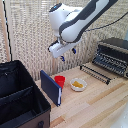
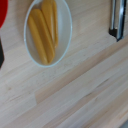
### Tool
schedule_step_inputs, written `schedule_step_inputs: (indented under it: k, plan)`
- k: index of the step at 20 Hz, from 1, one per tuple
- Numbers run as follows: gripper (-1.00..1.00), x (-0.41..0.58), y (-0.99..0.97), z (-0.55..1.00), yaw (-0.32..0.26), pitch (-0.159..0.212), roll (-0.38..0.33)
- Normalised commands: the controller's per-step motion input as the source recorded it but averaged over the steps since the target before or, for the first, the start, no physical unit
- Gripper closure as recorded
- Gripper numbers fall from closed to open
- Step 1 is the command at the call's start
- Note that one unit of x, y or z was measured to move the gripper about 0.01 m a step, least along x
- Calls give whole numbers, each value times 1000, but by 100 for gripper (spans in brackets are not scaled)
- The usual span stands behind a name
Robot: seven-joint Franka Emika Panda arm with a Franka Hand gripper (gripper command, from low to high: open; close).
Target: Gently stretch your hand towards the oven tray's handle, obtaining a firm grip, and draw it cautiously out of the oven. Transition your grip to the hot dog bowl, gingerly seizing the edge, and elevate it from the surface. Hover the bowl over the tray, delicately lower it, and temper your grip, establishing the bowl's equilibrium.
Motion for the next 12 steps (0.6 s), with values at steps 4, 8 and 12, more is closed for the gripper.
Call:
schedule_step_inputs:
  k: [4, 8, 12]
  plan:
    - [-100, 12, 0, 0, 118, 1, -375]
    - [-100, 48, -99, 0, 143, -37, -323]
    - [-100, 50, -204, -1, 146, -67, -276]
